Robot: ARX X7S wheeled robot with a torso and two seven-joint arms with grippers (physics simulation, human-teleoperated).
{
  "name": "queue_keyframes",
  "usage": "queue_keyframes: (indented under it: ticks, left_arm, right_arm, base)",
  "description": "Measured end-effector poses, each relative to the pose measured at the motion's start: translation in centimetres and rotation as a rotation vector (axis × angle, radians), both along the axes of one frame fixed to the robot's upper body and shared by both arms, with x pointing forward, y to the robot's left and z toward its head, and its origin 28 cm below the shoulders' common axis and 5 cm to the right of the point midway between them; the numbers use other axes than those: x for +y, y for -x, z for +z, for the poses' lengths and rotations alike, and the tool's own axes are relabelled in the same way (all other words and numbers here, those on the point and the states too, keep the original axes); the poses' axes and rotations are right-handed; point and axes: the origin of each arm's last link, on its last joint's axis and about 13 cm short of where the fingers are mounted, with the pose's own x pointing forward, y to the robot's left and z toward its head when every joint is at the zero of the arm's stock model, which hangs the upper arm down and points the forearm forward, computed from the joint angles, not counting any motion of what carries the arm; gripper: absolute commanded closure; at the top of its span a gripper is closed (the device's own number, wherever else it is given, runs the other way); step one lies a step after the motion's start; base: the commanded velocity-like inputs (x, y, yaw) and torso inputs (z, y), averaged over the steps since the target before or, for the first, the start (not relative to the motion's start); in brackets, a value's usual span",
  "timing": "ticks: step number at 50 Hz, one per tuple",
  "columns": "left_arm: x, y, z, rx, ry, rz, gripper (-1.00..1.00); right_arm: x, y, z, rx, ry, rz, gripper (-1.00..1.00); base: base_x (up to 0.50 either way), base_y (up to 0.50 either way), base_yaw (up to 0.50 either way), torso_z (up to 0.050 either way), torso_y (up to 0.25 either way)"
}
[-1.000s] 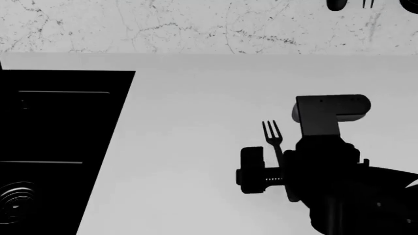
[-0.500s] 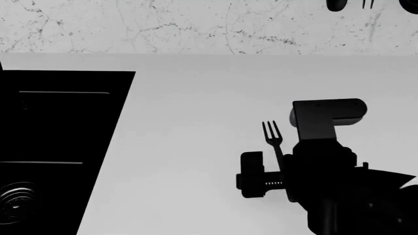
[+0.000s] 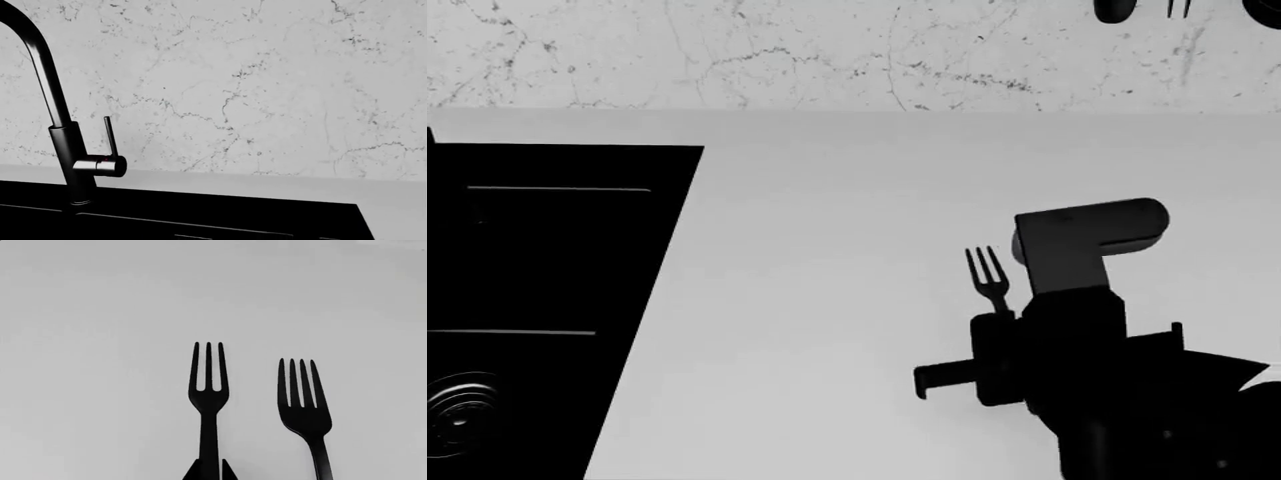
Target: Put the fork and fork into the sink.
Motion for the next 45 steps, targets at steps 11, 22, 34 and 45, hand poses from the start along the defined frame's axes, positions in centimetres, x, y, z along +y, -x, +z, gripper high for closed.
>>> queue_keyframes:
  ticks: [11, 22, 34, 45]
  left_arm:
    - [-0.1, -0.1, 0.2, -0.007, -0.009, -0.005, -1.00]
    - [-0.6, 0.2, 0.9, -0.027, -0.069, -0.059, -1.00]
    - [-2.0, 0.9, 2.5, -0.063, -0.310, -0.231, -1.00]
    - [-2.7, 1.2, 3.9, -0.185, -0.691, -0.368, -1.00]
  right_arm:
    - [1.1, 0.5, 2.0, -0.047, 0.027, 0.129, 1.00]
    - [2.1, 1.2, 5.9, -0.140, 0.077, 0.234, 1.00]
    - [2.7, 1.7, 9.4, -0.230, 0.124, 0.323, 1.00]
    - [3.0, 2.1, 12.0, -0.306, 0.140, 0.392, 1.00]
  base:
    - [0.00, 0.00, 0.00, 0.000, 0.000]
    - [0.00, 0.00, 0.00, 0.000, 0.000]
    - [0.00, 0.00, 0.00, 0.000, 0.000]
    - [0.00, 0.00, 0.00, 0.000, 0.000]
